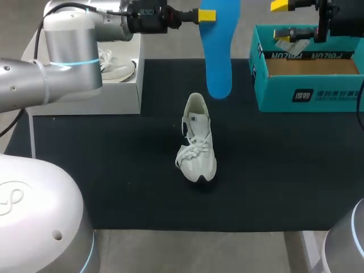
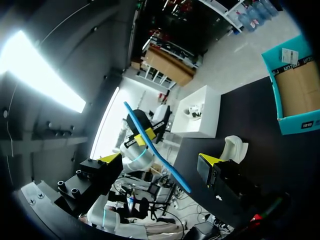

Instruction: Take the shoe out of the shoebox, open the shoe tongue, remove and reinsert the insole, then place the shoe into the shoebox

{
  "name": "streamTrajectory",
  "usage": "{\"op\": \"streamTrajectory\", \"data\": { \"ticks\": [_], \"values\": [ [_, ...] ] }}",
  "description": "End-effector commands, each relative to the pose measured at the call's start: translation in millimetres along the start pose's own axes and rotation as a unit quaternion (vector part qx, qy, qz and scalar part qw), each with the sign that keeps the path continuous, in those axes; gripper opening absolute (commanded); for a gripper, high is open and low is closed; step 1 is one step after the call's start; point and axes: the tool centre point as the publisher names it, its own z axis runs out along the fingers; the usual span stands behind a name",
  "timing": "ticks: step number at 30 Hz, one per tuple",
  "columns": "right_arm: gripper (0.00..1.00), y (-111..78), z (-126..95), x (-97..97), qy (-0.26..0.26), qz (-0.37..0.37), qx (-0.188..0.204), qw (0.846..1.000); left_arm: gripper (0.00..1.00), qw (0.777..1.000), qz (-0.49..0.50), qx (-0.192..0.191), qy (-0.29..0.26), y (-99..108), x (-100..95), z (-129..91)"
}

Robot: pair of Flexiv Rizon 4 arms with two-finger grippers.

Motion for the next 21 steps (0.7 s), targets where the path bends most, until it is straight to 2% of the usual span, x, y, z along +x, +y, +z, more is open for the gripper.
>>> {"op": "streamTrajectory", "data": {
  "ticks": [1, 3, 14, 20, 21],
  "values": [
    [1.0, -0.6, 2.2, 1.1, -0.002, 0.001, 0.002, 1.0, 0.0, 0.985, -0.167, 0.023, -0.03, 13.1, -18.9, -4.4],
    [1.0, -0.7, 2.9, 1.2, -0.001, 0.001, 0.004, 1.0, 0.0, 0.979, -0.198, 0.041, -0.042, 16.6, -22.5, -6.6],
    [1.0, -2.5, 3.9, 2.0, -0.001, 0.001, 0.009, 1.0, 0.0, 0.979, -0.195, 0.038, -0.045, 17.1, -19.8, -5.0],
    [1.0, -1.0, 3.5, 5.4, -0.019, -0.023, 0.015, 0.999, 0.0, 0.979, -0.195, 0.038, -0.045, 17.1, -19.8, -5.0],
    [1.0, -0.2, 2.8, 7.0, -0.033, -0.03, 0.023, 0.999, 0.0, 0.965, -0.255, 0.056, -0.032, 15.5, -22.3, -7.3]
  ]
}}
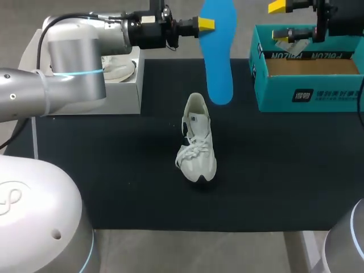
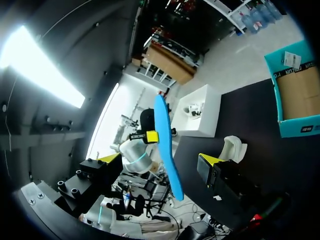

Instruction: Take the shoe out of the shoebox, open the shoe tongue, remove and reinsert the insole, then place the shoe into the shoebox

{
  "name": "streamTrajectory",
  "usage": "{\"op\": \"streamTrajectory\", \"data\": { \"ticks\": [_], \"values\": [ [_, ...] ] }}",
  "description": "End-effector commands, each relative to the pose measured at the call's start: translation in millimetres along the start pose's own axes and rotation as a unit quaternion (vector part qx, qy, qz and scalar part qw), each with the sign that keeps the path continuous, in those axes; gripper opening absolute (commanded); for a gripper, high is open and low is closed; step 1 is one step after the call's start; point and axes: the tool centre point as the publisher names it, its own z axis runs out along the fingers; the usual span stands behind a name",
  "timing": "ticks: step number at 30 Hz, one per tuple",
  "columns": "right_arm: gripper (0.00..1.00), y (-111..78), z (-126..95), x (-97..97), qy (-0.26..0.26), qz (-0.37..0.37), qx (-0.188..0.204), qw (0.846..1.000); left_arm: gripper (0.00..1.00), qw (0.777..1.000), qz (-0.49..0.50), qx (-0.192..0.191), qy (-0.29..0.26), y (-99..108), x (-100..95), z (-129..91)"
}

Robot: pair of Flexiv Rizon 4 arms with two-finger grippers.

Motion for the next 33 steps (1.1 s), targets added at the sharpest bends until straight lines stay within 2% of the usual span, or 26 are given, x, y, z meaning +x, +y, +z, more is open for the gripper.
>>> {"op": "streamTrajectory", "data": {
  "ticks": [1, 4, 7, 8, 9, 10, 20, 22, 23, 26, 27, 29, 33],
  "values": [
    [1.0, 4.2, -1, 6.5, -0.032, -0.012, 0.015, 0.999, 0.0, 0.996, -0.091, 0.014, 0.008, -3, -3.0, -3],
    [1.0, 5.0, -4, 8.2, -0.068, -0.019, 0.025, 0.997, 0.0, 0.989, -0.147, 0.012, 0.012, -3, -9.0, -5],
    [1.0, 3.4, -6, 10.3, -0.124, -0.028, 0.055, 0.99, 0.0, 0.986, -0.167, 0.009, 0.004, -2, -14.8, -4],
    [1.0, 3.1, -6, 11.7, -0.153, -0.035, 0.066, 0.985, 0.0, 0.985, -0.171, 0.008, -0.003, -3, -16.8, -4],
    [1.0, 4.4, -8, 14.7, -0.204, -0.057, 0.082, 0.974, 0.0, 0.983, -0.182, 0.002, -0.005, -2, -18.6, -3],
    [1.0, 6.1, -10, 17.6, -0.218, -0.064, 0.085, 0.97, 0.0, 0.983, -0.183, 0.003, -0.002, -3, -19.3, -3],
    [1.0, 6.1, -10, 17.6, -0.218, -0.064, 0.085, 0.97, 0.0, 0.976, -0.216, -0.014, 0.027, -4, -15.2, 7],
    [1.0, 13.9, -10, 18.0, -0.254, -0.05, 0.093, 0.962, 0.0, 0.976, -0.216, -0.017, 0.023, -5, -14.5, 10],
    [1.0, 16.9, -8, 21.6, -0.293, -0.047, 0.098, 0.95, 0.0, 0.976, -0.215, -0.017, 0.022, -5, -14.3, 11],
    [1.0, 20.5, 0, 31.9, -0.368, -0.042, 0.102, 0.923, 0.0, 0.974, -0.225, -0.007, -0.001, -7, -17.6, 14],
    [1.0, 19.8, 3, 34.7, -0.402, -0.036, 0.105, 0.909, 0.0, 0.971, -0.238, -0.001, -0.012, -7, -20.3, 15],
    [1.0, 17.7, 10, 38.4, -0.441, -0.039, 0.109, 0.89, 0.0, 0.966, -0.256, 0.014, -0.023, -7, -24.4, 17],
    [1.0, 13.7, 21, 40.4, -0.478, -0.048, 0.105, 0.871, 0.0, 0.959, -0.281, 0.019, -0.027, -7, -27.9, 19]
  ]
}}
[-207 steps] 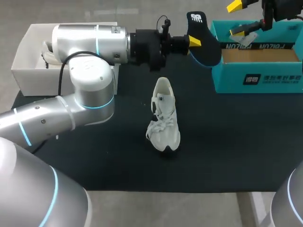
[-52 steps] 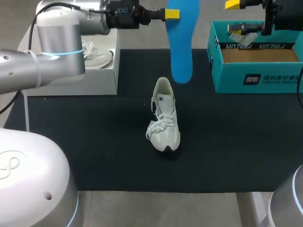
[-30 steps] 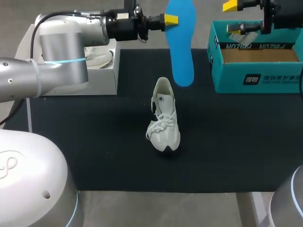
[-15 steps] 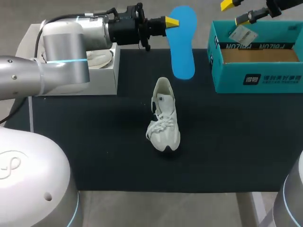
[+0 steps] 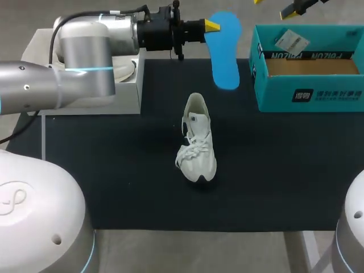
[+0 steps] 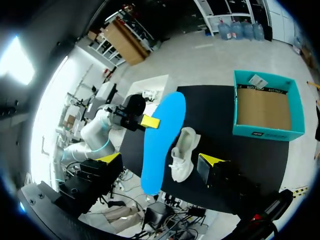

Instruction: Take the shoe out of the shoebox, open the shoe tongue, remove and reinsert the insole, then place the shoe into the shoebox

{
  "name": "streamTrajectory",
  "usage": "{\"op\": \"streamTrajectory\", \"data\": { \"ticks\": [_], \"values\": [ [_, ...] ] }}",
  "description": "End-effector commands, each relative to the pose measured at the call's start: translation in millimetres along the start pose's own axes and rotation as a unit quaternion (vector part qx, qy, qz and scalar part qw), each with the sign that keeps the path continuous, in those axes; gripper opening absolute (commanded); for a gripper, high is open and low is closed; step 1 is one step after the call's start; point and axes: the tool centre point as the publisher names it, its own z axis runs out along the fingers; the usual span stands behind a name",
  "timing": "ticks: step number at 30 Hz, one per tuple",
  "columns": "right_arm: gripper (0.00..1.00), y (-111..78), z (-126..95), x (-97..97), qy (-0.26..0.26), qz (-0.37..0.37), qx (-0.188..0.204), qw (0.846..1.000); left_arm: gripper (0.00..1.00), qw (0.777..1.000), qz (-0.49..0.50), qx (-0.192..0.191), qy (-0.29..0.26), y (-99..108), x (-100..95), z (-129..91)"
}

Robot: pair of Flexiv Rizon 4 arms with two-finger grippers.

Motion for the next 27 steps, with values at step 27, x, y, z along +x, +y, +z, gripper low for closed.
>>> {"op": "streamTrajectory", "data": {
  "ticks": [27],
  "values": [
    [1.0, 9.2, 38, 32.8, -0.279, 0.071, 0.079, 0.954, 0.0, 1.0, -0.022, 0.001, -0.014, 9, -9.3, 12]
  ]
}}
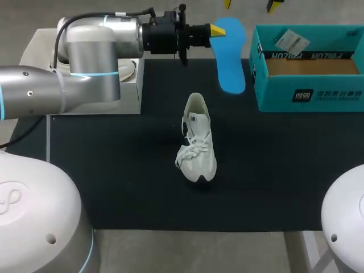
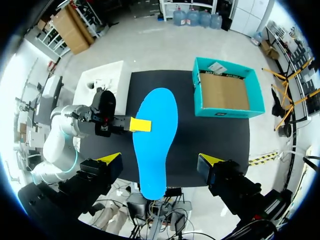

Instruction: Take the shoe out of the shoebox, open the shoe tongue, remove and reinsert the insole, then place the shoe into the shoebox

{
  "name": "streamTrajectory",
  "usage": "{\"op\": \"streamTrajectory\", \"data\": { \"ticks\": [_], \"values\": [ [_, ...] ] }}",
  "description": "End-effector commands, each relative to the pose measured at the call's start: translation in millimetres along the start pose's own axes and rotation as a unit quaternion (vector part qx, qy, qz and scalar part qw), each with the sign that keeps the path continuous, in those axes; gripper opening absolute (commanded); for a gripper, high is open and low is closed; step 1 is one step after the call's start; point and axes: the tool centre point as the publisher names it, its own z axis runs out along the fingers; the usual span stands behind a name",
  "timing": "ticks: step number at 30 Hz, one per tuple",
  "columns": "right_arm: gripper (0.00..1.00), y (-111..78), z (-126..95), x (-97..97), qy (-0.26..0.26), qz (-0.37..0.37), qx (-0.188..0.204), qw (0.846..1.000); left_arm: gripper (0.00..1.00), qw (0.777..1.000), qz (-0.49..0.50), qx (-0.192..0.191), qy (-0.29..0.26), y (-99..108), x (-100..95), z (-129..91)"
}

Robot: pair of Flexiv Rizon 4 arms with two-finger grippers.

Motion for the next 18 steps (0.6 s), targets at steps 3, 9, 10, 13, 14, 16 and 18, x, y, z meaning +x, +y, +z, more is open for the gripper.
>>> {"op": "streamTrajectory", "data": {
  "ticks": [3, 9, 10, 13, 14, 16, 18],
  "values": [
    [1.0, 4.5, 9.6, 12.5, -0.034, -0.004, 0.009, 0.999, 0.0, 1.0, 0.0, -0.003, -0.002, 0.4, -0.9, 1.7],
    [1.0, 4.4, 14.3, 14.5, -0.029, -0.004, 0.014, 0.999, 0.0, 1.0, -0.001, -0.005, -0.005, 0.3, -0.9, 1.8],
    [1.0, 4.4, 14.8, 15.2, -0.029, -0.004, 0.015, 0.999, 0.0, 1.0, -0.001, -0.005, -0.005, 0.2, -0.9, 1.8],
    [1.0, 4.1, 16.3, 17.0, -0.027, -0.004, 0.017, 0.999, 0.0, 1.0, 0.0, -0.005, -0.005, 0.0, -0.9, 2.2],
    [1.0, 3.9, 16.6, 17.5, -0.027, -0.004, 0.017, 0.999, 0.0, 1.0, 0.0, -0.005, -0.005, 0.0, -0.7, 2.5],
    [1.0, 3.1, 16.7, 18.1, -0.026, -0.004, 0.018, 0.999, 0.0, 1.0, 0.001, -0.006, -0.004, -0.1, -0.5, 2.6],
    [1.0, 2.3, 16.7, 18.6, -0.024, -0.002, 0.017, 1.0, 0.0, 1.0, 0.001, -0.006, -0.003, -0.1, -0.5, 2.6]
  ]
}}
